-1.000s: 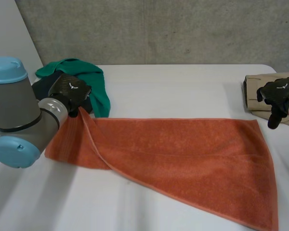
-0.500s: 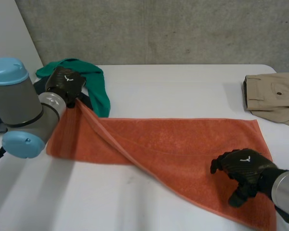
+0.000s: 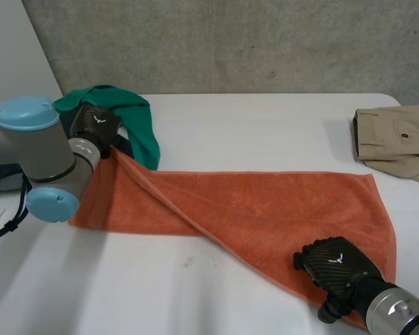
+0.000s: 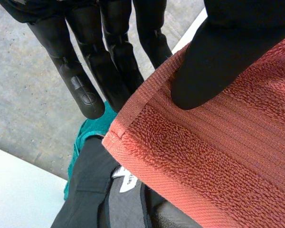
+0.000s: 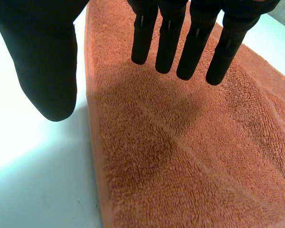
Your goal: Fold the laundry.
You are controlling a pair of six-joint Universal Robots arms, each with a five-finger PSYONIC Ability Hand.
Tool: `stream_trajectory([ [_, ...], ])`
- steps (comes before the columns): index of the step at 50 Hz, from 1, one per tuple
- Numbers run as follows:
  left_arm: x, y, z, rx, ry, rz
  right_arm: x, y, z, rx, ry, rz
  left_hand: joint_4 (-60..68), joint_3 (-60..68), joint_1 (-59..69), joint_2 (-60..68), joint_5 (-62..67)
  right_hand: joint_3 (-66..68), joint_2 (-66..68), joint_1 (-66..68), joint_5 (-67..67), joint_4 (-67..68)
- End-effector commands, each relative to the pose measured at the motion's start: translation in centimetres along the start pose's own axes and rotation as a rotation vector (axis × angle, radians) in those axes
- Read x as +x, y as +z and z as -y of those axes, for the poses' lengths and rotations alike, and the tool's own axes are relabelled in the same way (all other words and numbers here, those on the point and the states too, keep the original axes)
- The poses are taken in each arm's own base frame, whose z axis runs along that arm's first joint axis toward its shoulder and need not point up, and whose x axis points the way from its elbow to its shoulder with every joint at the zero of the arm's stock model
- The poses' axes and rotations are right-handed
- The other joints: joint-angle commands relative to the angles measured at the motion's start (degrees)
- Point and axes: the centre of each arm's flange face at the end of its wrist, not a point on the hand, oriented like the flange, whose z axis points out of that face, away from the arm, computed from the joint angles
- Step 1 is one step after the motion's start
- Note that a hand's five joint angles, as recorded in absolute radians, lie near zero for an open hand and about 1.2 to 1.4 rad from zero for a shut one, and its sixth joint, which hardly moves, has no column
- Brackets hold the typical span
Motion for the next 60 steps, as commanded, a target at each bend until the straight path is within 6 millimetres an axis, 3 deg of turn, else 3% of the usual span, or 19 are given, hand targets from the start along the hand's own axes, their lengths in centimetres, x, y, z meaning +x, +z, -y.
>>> stream_trajectory([
  [1,-0.3,0.1,-0.2,-0.006,-0.002,0.006,0.0,0.2,-0.7,0.009,-0.019,-0.023,11.14,11.45,13.66,11.26,13.71,2.71,3.19,3.22,4.26,2.82],
  [16,-0.4,-0.1,-0.1,-0.006,-0.002,0.008,0.6,1.5,-1.9,0.001,-0.102,-0.102,11.14,11.45,13.66,11.26,13.71,7.08,7.56,7.59,8.63,7.19],
  [22,-0.4,-0.3,0.0,-0.007,-0.001,0.007,1.6,2.3,-2.2,0.002,-0.1,-0.14,11.14,11.45,13.66,11.26,13.71,16.66,17.14,17.17,18.21,16.77],
  [24,-0.3,-0.3,0.0,-0.011,-0.003,0.003,1.9,2.4,-2.2,0.006,-0.102,-0.152,11.14,11.45,13.66,11.26,13.71,22.19,22.67,22.7,23.74,22.3],
  [27,-0.1,-0.5,-0.3,-0.02,-0.003,-0.004,2.9,2.8,-2.2,0.011,-0.095,-0.191,11.14,11.45,13.66,11.26,13.71,46.87,47.35,47.38,48.42,46.98],
  [29,0.2,-0.7,-0.5,-0.03,-0.001,-0.013,4.0,3.1,-2.0,0.014,-0.089,-0.233,11.14,11.45,13.66,11.26,13.71,49.58,50.07,50.09,51.13,49.69],
  [32,0.2,-1.3,-0.2,-0.031,-0.001,-0.02,5.5,3.1,-1.2,0.032,-0.092,-0.302,11.14,11.45,13.66,11.26,13.71,49.59,50.07,50.09,51.13,49.69],
  [36,-1.5,-3.0,1.9,0.001,-0.014,0.004,9.1,1.1,3.3,0.153,-0.135,-0.469,11.14,11.45,13.66,11.26,13.71,49.59,50.07,50.09,51.13,49.69],
  [40,-3.1,-5.3,3.9,0.031,-0.056,0.023,10.9,-0.9,6.6,0.198,-0.173,-0.517,11.14,11.45,13.66,11.26,13.71,49.59,50.07,50.09,51.13,49.69],
  [45,-3.6,-7.6,5.0,0.038,-0.132,0.012,11.5,-1.6,7.8,0.191,-0.168,-0.477,11.14,11.45,13.66,11.26,13.71,49.59,50.07,50.09,51.13,49.69],
  [47,-3.1,-8.5,4.8,0.026,-0.171,-0.011,11.4,-1.4,7.8,0.187,-0.165,-0.45,11.14,11.45,13.66,11.26,13.71,49.59,50.07,50.09,51.13,49.69],
  [55,-0.4,-8.8,3.1,-0.021,-0.198,-0.099,11.8,5.0,4.1,0.047,-0.087,-0.269,11.14,11.45,13.66,11.26,13.71,49.59,50.07,50.09,51.13,49.69],
  [60,1.9,-7.7,0.8,-0.092,-0.19,-0.145,12.4,6.2,3.4,0.008,-0.05,-0.262,11.14,11.45,13.66,11.26,13.71,48.31,48.79,48.82,49.86,48.42],
])
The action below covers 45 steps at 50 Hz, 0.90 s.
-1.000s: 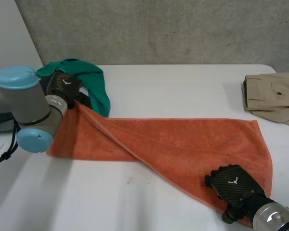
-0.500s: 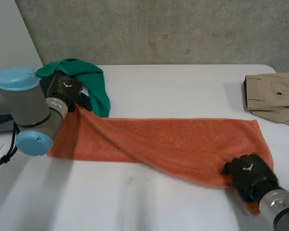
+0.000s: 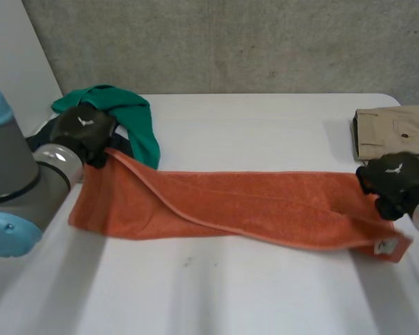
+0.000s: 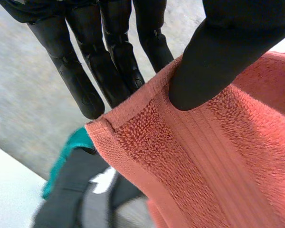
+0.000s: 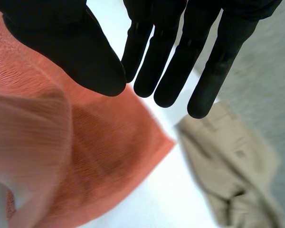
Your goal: Fold the laundry.
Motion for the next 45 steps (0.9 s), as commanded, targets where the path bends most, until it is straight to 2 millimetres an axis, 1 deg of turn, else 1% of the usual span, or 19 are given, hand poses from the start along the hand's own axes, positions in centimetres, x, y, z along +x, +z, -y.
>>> stream_trajectory([
  [1,2.5,1.7,-3.7,-0.098,0.006,-0.064,-0.8,3.0,-2.3,-0.093,0.054,0.058,11.14,11.45,13.66,11.25,13.71,2.66,3.67,24.84,2.06,2.14],
  [2,2.6,1.9,-4.1,-0.107,0.004,-0.067,-0.7,3.0,-2.3,-0.096,0.067,0.056,11.14,11.45,13.66,11.25,13.71,-3.25,-2.24,18.93,-3.85,-3.77],
  [3,2.6,2.0,-4.3,-0.112,0.002,-0.067,-0.6,2.9,-2.4,-0.102,0.092,0.054,11.14,11.45,13.66,11.25,13.71,-12.96,-11.96,9.21,-13.57,-13.49],
  [5,2.5,2.2,-4.4,-0.115,0.002,-0.065,-0.2,2.6,-2.3,-0.106,0.116,0.049,11.14,11.45,13.66,11.25,13.71,-21.77,-20.76,0.41,-22.37,-22.29],
  [6,2.4,2.2,-4.4,-0.113,0.002,-0.065,0.3,1.8,-1.8,-0.104,0.13,0.044,11.14,11.45,13.66,11.25,13.71,-26.47,-25.47,-4.29,-27.07,-26.99],
  [9,2.1,2.4,-4.2,-0.106,0.005,-0.058,0.4,0.1,-1.1,-0.097,0.139,0.071,11.14,11.45,13.66,11.25,13.71,-27.36,-26.35,-5.18,-27.96,-27.88],
  [10,2.0,2.5,-4.2,-0.103,0.005,-0.054,0.2,-0.8,-0.7,-0.091,0.144,0.098,11.14,11.45,13.66,11.25,13.71,-26.86,-25.85,-4.68,-27.46,-27.38],
  [13,1.8,3.0,-4.0,-0.093,0.005,-0.047,0.0,-2.1,-0.3,-0.085,0.148,0.136,11.14,11.45,13.66,11.25,13.71,-25.68,-24.67,-3.5,-26.28,-26.2],
  [15,1.8,3.2,-4.0,-0.091,0.005,-0.046,-0.5,-3.2,-0.1,-0.095,0.146,0.173,11.14,11.45,13.66,11.25,13.71,-25.51,-24.5,-3.33,-26.11,-26.03],
  [18,1.8,3.7,-4.0,-0.086,0.005,-0.044,-1.3,-4.7,-0.2,-0.12,0.153,0.208,11.14,11.45,13.66,11.25,13.71,-27.18,-26.18,-5.0,-27.78,-27.7],
  [22,1.8,3.9,-4.1,-0.087,0.005,-0.041,-2.3,-5.6,-0.9,-0.151,0.169,0.233,11.14,11.45,13.66,11.25,13.71,-27.87,-26.86,-5.69,-28.47,-28.39],
  [25,2.0,3.9,-4.1,-0.087,0.006,-0.045,-3.0,-5.7,-1.8,-0.164,0.18,0.237,11.14,11.45,13.66,11.25,13.71,-28.03,-27.03,-5.85,-28.64,-28.56],
  [26,2.0,3.9,-4.1,-0.087,0.008,-0.046,-3.5,-5.6,-2.4,-0.171,0.185,0.241,11.14,11.45,13.66,11.25,13.71,-28.37,-27.36,-6.19,-28.97,-28.89],
  [30,2.3,3.7,-4.0,-0.087,0.008,-0.056,-4.5,-5.3,-3.4,-0.143,0.186,0.229,11.14,11.45,13.66,11.25,13.71,-31.72,-30.71,-9.54,-32.32,-32.24],
  [33,2.4,3.7,-4.0,-0.088,0.008,-0.058,-4.8,-4.7,-4.0,-0.131,0.188,0.215,11.14,11.45,13.66,11.25,13.71,-34.42,-33.41,-12.24,-35.02,-34.94],
  [38,2.4,3.6,-4.1,-0.089,0.008,-0.058,-5.4,-3.1,-5.3,-0.139,0.194,0.224,11.14,11.45,13.66,11.25,13.71,-38.79,-37.78,-16.61,-39.39,-39.31],
  [45,2.4,3.5,-4.0,-0.09,0.006,-0.059,-5.4,-2.2,-5.8,-0.131,0.178,0.214,11.14,11.45,13.66,11.25,13.71,-34.94,-33.94,-12.76,-35.55,-35.47],
])
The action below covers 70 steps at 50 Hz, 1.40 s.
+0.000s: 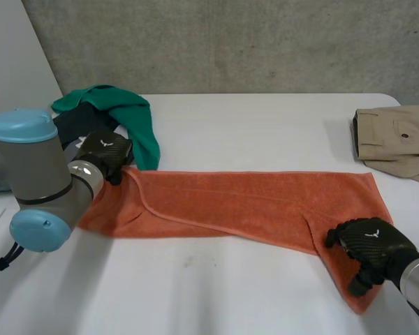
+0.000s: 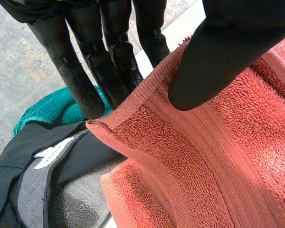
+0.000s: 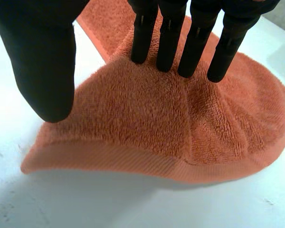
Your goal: Fold the laundry.
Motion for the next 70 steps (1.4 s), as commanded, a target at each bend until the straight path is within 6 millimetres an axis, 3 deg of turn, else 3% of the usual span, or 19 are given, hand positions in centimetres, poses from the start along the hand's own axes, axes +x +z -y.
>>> stream_trajectory([
  [1,0.0,-0.2,0.1,-0.001,-0.001,0.0,0.5,1.3,-0.4,0.016,-0.02,-0.021,11.14,11.45,13.66,11.25,13.71,13.12,13.11,12.37,14.98,13.41],
  [6,0.0,-0.3,0.1,-0.003,-0.003,0.0,1.1,2.1,-0.8,0.013,-0.033,-0.072,11.14,11.45,13.66,11.25,13.71,49.27,49.26,48.52,51.13,49.57],
  [11,-0.4,-1.0,1.0,0.016,-0.003,0.008,3.2,2.1,0.5,0.039,-0.048,-0.177,11.14,11.45,13.66,11.25,13.71,51.16,51.15,50.41,53.02,51.45],
  [13,-0.7,-1.7,1.7,0.03,-0.006,0.016,5.1,1.0,3.1,0.111,-0.081,-0.271,11.14,11.45,13.66,11.25,13.71,51.16,51.15,50.41,53.02,51.45],
  [19,-2.5,-5.7,5.0,0.078,-0.007,0.044,7.1,-4.4,9.5,0.216,-0.13,-0.336,11.14,11.45,13.66,11.25,13.71,51.16,51.15,50.41,53.02,51.45],
  [25,-2.7,-8.6,5.7,0.074,-0.008,0.03,9.3,-5.9,12.3,0.241,-0.137,-0.347,11.14,11.45,13.66,11.25,13.71,51.16,51.15,50.41,53.02,51.45],
  [31,-1.5,-8.2,4.1,0.038,-0.009,-0.045,9.9,-1.1,9.5,0.072,-0.165,-0.24,11.14,11.45,13.66,11.25,13.71,51.16,51.15,50.41,53.02,51.45],
  [33,-0.5,-6.3,1.9,-0.024,-0.013,-0.081,10.0,0.9,9.0,0.025,-0.183,-0.223,11.14,11.45,13.66,11.25,13.71,51.16,51.15,50.41,53.02,51.45],
  [36,-0.6,-3.1,1.8,0.01,-0.004,-0.057,10.0,2.9,9.0,-0.009,-0.186,-0.235,11.14,11.45,13.66,11.25,13.71,51.16,51.15,50.41,53.02,51.45],
  [39,-1.4,-1.2,3.6,0.099,0.003,-0.007,11.0,5.1,10.8,0.032,-0.221,-0.337,11.14,11.45,13.66,11.25,13.71,51.16,51.15,50.41,53.02,51.45],
  [43,-4.4,1.0,9.2,0.367,0.004,0.13,13.4,5.9,15.8,0.247,-0.264,-0.55,11.14,11.45,13.66,11.25,13.71,51.16,51.15,50.41,53.02,51.45],
  [44,-5.8,1.3,12.0,0.51,0.012,0.198,14.0,5.8,17.1,0.317,-0.269,-0.601,11.14,11.45,13.66,11.25,13.71,51.16,51.15,50.41,53.02,51.45],
  [48,-8.1,0.6,17.4,0.851,0.007,0.344,16.2,4.6,21.8,0.633,-0.271,-0.781,11.14,11.45,13.66,11.25,13.71,51.16,51.15,50.41,53.02,51.45],
  [52,-9.3,-1.3,20.5,1.071,-0.034,0.415,16.9,1.7,25.5,0.935,-0.24,-0.894,11.14,11.45,13.66,11.25,13.71,51.16,51.15,50.41,53.02,51.45],
  [54,-9.3,-1.7,20.4,1.068,-0.052,0.408,16.6,1.2,25.7,0.951,-0.231,-0.888,11.14,11.45,13.66,11.25,13.71,51.16,51.15,50.41,53.02,51.45],
  [59,-7.8,-1.7,17.1,0.934,-0.1,0.33,15.8,1.8,24.3,0.873,-0.223,-0.824,11.14,11.45,13.66,11.25,13.71,51.16,51.15,50.41,53.02,51.45],
  [62,-7.1,-1.9,15.3,0.868,-0.112,0.301,14.9,3.0,22.1,0.744,-0.213,-0.73,11.14,11.45,13.66,11.25,13.71,51.16,51.15,50.41,53.02,51.45],
  [67,-4.5,-1.7,9.7,0.67,-0.121,0.222,13.7,4.5,18.5,0.54,-0.185,-0.591,11.14,11.45,13.66,11.25,13.71,51.16,51.15,50.41,53.02,51.45],
  [70,-3.0,-1.7,7.4,0.583,-0.124,0.178,12.9,6.4,14.8,0.377,-0.15,-0.477,11.14,11.45,13.66,11.25,13.71,51.16,51.15,50.41,53.02,51.45],
])
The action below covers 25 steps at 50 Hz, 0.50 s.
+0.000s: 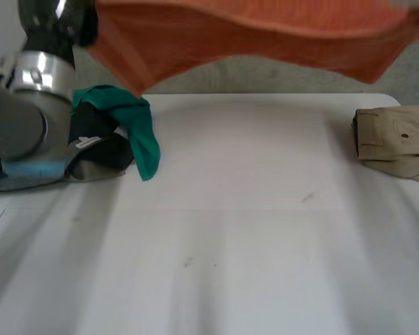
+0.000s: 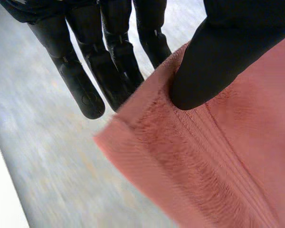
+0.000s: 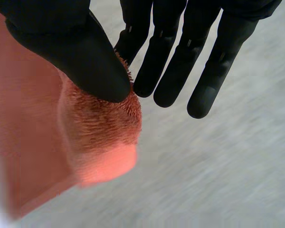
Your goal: Fold the laundry.
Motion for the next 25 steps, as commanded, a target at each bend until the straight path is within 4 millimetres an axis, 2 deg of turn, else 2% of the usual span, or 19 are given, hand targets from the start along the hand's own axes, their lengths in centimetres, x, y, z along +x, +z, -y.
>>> stream_trajectory([
  [1,2.4,-7.5,-5.6,-0.327,-0.021,-0.109,-3.7,-4.7,-6.9,-0.381,0.034,0.301,11.12,11.4,13.66,11.15,13.71,11.55,12.55,15.34,11.74,11.22],
  [2,2.5,-8.0,-5.9,-0.349,-0.021,-0.115,-4.9,-5.8,-8.3,-0.447,0.047,0.369,11.12,11.4,13.66,11.15,13.71,11.55,12.55,15.34,11.74,11.22],
  [5,3.3,-10.4,-7.8,-0.453,-0.028,-0.147,-6.6,-7.5,-10.5,-0.55,0.066,0.465,11.12,11.4,13.66,11.15,13.71,11.55,12.55,15.34,11.74,11.22],
  [6,3.4,-10.9,-8.2,-0.476,-0.028,-0.155,-7.7,-8.6,-11.9,-0.622,0.082,0.52,11.12,11.4,13.66,11.15,13.71,11.55,12.55,15.34,11.74,11.22],
  [9,3.7,-12.2,-8.8,-0.539,-0.031,-0.174,-8.5,-9.6,-13.5,-0.702,0.095,0.562,11.12,11.4,13.66,11.15,13.71,11.55,12.55,15.34,11.74,11.22],
  [11,3.7,-12.6,-9.0,-0.559,-0.032,-0.178,-8.3,-9.8,-14.8,-0.742,0.109,0.563,11.12,11.4,13.66,11.15,13.71,11.55,12.55,15.34,11.74,11.22],
  [16,3.4,-13.0,-8.9,-0.583,-0.031,-0.178,-7.3,-9.3,-15.7,-0.745,0.13,0.518,11.12,11.4,13.66,11.15,13.71,11.28,12.27,15.07,11.47,10.95],
  [19,3.4,-13.0,-8.8,-0.591,-0.032,-0.18,-7.1,-9.3,-15.9,-0.741,0.149,0.497,11.12,11.4,13.66,11.15,13.71,-11.02,-10.03,-7.24,-10.83,-11.36],
  [21,3.2,-13.0,-8.3,-0.594,-0.036,-0.179,-6.6,-9.4,-15.9,-0.745,0.17,0.475,11.12,11.4,13.66,11.15,13.71,-33.0,-32.01,-29.22,-32.81,-33.34],
  [25,3.1,-13.2,-7.9,-0.601,-0.041,-0.178,-4.8,-9.7,-14.7,-0.73,0.18,0.447,11.12,11.4,13.66,11.15,13.71,-33.47,-32.47,-29.68,-33.28,-33.8],
])
